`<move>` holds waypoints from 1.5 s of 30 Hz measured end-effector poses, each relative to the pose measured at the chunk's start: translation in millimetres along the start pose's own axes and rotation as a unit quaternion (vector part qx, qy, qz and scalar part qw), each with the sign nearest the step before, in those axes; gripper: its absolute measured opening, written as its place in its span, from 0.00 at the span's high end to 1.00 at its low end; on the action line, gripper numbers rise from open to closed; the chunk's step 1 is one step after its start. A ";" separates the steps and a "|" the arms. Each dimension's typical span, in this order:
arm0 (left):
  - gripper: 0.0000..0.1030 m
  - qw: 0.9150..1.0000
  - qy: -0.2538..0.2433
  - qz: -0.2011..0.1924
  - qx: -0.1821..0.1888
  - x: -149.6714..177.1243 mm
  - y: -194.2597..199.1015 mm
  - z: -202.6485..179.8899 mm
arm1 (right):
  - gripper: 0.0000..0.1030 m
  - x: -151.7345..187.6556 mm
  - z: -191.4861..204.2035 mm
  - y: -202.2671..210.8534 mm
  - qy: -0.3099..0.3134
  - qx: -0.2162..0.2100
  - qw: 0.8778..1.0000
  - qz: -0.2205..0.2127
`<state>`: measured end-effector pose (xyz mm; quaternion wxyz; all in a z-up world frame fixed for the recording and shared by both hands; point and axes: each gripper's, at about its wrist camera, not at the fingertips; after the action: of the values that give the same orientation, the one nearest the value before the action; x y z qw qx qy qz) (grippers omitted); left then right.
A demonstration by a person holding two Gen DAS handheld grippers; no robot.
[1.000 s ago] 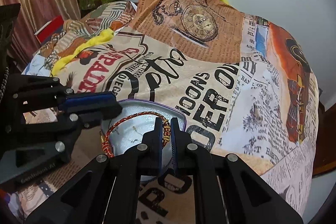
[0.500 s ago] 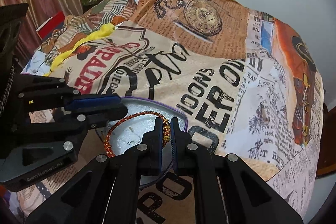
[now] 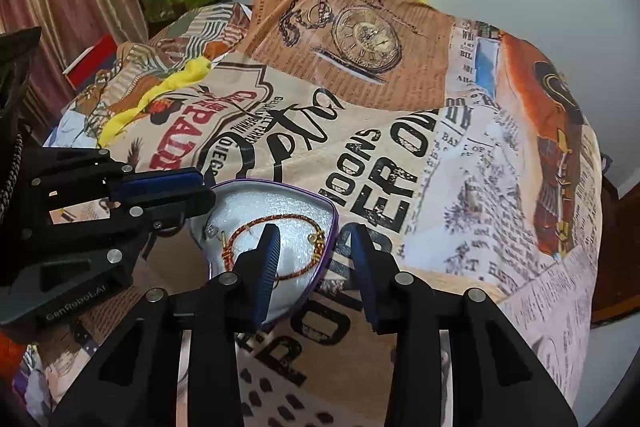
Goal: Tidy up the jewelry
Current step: 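Release the silver ring into the tin while the right tool drops the bracelet in, then move both open tools back to the jewelry pile beside the tin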
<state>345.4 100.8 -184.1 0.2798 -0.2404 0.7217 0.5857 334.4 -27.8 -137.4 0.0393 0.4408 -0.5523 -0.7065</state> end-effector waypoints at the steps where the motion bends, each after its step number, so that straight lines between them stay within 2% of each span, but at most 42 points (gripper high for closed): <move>1: 0.84 1.000 0.000 -0.002 -0.001 0.3 2.6 -1.3 | 0.68 0.6 -0.5 4.1 -0.001 0.001 1.000 -0.003; 17: 0.81 0.999 -0.028 -0.022 -0.025 23.6 74.1 -37.2 | 0.68 30.9 14.8 88.0 0.013 0.032 0.997 -0.062; 22: 0.74 0.998 -0.050 -0.021 -0.029 39.7 88.4 -59.0 | 0.68 52.1 18.3 110.8 0.010 0.036 0.996 -0.077; 27: 0.73 0.998 -0.067 -0.017 -0.006 59.3 101.1 -85.5 | 0.68 75.5 19.6 123.4 0.003 0.038 0.996 -0.080; 30: 0.73 0.997 -0.073 -0.016 0.000 70.7 105.2 -101.3 | 0.67 90.4 17.5 129.1 -0.007 0.046 0.996 -0.080; 36: 0.73 0.997 -0.072 -0.002 0.010 87.1 100.6 -121.4 | 0.67 120.4 7.9 135.7 -0.042 0.036 0.996 -0.073; 45: 0.73 0.996 -0.079 0.040 0.030 107.4 75.8 -138.2 | 0.67 153.2 -4.4 131.8 -0.055 0.045 0.996 -0.049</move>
<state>199.2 -21.7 -182.1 0.3199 -0.1558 0.7235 0.5916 187.3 -165.2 -118.8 -0.0459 0.4290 -0.5628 -0.7050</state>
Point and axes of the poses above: each gripper's, at about its wrist camera, not at the fingertips, and y roughly against the way its jaws point, z to its left, x to its underside, and after that the axes turned 4 degrees about -z, right-handed
